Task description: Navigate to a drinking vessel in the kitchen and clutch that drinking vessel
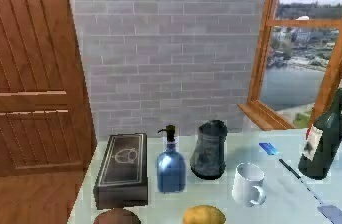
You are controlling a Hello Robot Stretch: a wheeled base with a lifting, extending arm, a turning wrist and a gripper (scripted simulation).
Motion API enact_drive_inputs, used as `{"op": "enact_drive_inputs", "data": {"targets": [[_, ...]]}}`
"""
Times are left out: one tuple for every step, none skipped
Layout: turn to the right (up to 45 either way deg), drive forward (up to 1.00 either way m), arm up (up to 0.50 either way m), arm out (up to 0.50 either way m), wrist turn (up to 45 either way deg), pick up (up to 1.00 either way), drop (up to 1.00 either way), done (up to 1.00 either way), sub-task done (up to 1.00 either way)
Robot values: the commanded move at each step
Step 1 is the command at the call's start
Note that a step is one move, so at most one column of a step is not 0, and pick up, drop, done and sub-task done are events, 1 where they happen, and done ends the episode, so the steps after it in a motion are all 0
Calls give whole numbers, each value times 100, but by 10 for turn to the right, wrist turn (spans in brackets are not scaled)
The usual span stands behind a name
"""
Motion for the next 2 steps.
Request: {"op": "enact_drive_inputs", "data": {"targets": [[-450,0,0,0,0,0,0,0,0],[-180,0,0,0,0,0,0,0,0]]}}
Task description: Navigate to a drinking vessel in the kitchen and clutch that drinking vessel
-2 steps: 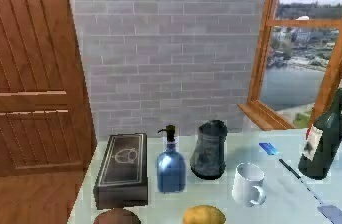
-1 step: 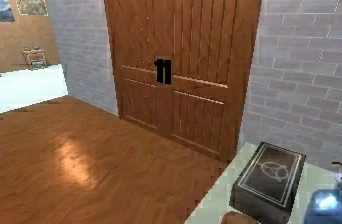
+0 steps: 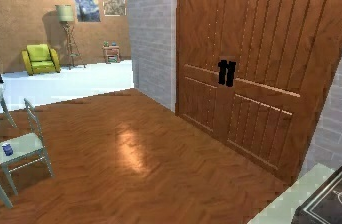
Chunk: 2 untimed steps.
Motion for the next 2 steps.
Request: {"op": "enact_drive_inputs", "data": {"targets": [[0,0,50,0,0,0,0,0,0],[0,0,38,0,0,0,0,0,0]]}}
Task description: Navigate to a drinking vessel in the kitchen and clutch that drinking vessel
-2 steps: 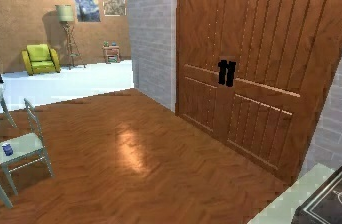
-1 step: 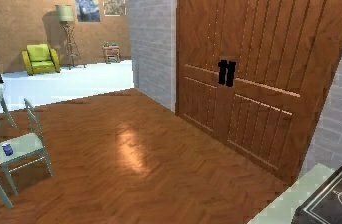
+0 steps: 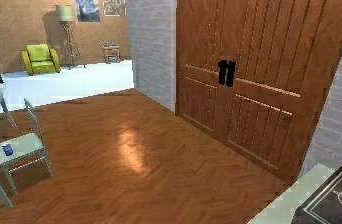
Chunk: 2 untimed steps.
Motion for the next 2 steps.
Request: {"op": "enact_drive_inputs", "data": {"targets": [[0,0,0,16,0,0,0,0,0],[0,0,0,0,450,0,0,0,0]]}}
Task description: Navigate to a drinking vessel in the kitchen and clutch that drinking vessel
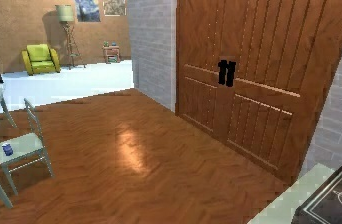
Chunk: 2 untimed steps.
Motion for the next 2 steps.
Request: {"op": "enact_drive_inputs", "data": {"targets": [[0,0,0,0,450,0,0,0,0],[0,0,0,0,450,0,0,0,0]]}}
